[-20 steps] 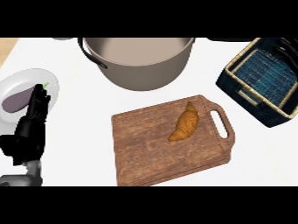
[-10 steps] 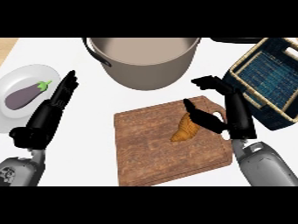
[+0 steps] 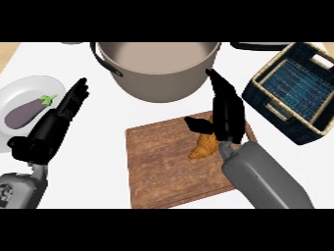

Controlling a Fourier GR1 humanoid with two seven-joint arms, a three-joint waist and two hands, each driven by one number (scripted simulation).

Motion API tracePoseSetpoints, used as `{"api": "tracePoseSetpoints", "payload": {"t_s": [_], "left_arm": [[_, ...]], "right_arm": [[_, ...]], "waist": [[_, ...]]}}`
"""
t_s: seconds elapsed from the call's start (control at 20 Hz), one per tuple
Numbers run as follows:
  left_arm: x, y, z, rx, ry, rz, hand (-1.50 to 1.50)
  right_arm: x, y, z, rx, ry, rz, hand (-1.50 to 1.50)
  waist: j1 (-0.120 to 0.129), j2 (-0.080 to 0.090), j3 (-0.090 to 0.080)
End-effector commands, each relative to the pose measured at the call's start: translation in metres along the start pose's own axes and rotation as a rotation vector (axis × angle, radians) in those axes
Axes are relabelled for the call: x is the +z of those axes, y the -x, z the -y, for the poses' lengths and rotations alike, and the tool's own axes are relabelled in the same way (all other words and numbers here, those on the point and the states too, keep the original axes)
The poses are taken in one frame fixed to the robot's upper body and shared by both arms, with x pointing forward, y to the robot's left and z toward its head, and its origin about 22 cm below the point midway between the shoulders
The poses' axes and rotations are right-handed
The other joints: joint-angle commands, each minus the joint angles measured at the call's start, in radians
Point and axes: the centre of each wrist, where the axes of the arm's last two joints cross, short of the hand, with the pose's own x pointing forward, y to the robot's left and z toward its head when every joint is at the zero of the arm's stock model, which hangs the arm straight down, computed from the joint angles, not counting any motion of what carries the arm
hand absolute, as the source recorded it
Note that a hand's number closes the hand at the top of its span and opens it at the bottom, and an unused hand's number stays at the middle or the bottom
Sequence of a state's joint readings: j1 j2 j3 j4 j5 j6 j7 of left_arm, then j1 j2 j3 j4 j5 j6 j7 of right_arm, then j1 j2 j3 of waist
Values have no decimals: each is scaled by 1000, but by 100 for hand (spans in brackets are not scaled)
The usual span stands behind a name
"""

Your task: Pick the croissant from the cutting board and place it in the basket

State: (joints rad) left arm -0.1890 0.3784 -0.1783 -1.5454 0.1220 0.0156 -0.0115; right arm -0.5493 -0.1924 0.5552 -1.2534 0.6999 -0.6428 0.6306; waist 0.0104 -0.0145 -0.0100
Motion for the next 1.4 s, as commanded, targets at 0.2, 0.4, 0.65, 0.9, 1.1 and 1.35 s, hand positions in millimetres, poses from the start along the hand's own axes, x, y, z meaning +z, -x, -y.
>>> {"api": "tracePoseSetpoints", "payload": {"t_s": [0.2,0.4,0.65,0.9,1.1,1.35], "left_arm": [[-1,3,-12,-7,-17,-32,0],[-3,0,-2,7,-16,-20,0],[5,6,-15,9,-17,-25,0],[11,8,-10,18,-41,-36,0],[14,6,-23,6,-43,-29,0],[8,-1,-20,2,-33,-36,0]], "right_arm": [[-40,-51,13,519,-55,-220,-150],[-25,-113,11,560,-271,-313,-150],[-23,-155,29,575,-430,-383,-150],[-19,-175,54,535,-406,-390,-150],[-22,-166,72,532,-375,-393,-150],[-4,-156,69,504,-364,-390,-150]], "waist": [[-28,-14,-3],[-29,-13,3],[-36,-9,6],[-52,-16,7],[-56,-13,8],[-57,-8,9]]}}
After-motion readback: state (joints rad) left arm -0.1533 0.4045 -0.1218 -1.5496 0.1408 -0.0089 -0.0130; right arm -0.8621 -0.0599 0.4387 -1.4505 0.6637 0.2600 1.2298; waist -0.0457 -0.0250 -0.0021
